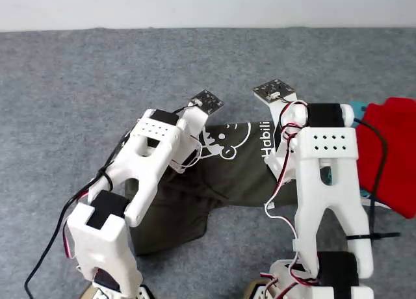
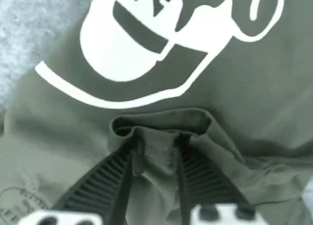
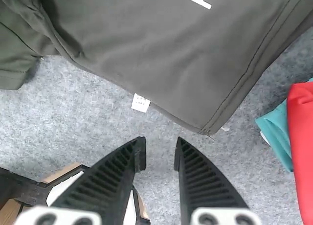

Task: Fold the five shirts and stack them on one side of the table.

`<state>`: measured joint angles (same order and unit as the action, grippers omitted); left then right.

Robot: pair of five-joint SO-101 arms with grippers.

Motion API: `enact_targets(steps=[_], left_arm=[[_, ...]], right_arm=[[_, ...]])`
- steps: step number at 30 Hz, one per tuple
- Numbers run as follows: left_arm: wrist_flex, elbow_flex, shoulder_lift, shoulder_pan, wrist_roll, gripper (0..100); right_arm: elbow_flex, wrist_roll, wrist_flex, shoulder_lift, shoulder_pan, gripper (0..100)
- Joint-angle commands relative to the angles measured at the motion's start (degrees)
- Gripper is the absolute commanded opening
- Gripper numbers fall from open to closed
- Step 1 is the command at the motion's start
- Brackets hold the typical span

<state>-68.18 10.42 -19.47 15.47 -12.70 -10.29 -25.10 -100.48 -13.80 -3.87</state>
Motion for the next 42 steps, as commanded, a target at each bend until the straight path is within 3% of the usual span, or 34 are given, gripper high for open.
enact_targets(steps=[1,8,24,42], left_arm=[[-1.1,-4.5,0.3,0.1,0.0,2],[-9.8,-9.2,1.8,-0.3,-0.8,2],[-32.5,-8.3,24.8,-0.4,-11.7,1],[-30.9,31.1,40.3,-0.4,-32.1,1]], right_arm=[[0.4,-0.1,-2.3,-2.2,0.6,10.1],[0.4,-0.1,-2.4,-2.7,0.7,10.1],[0.4,-0.4,-2.5,-2.7,0.7,10.1],[0.3,-2.5,-2.5,-2.8,4.6,10.0]])
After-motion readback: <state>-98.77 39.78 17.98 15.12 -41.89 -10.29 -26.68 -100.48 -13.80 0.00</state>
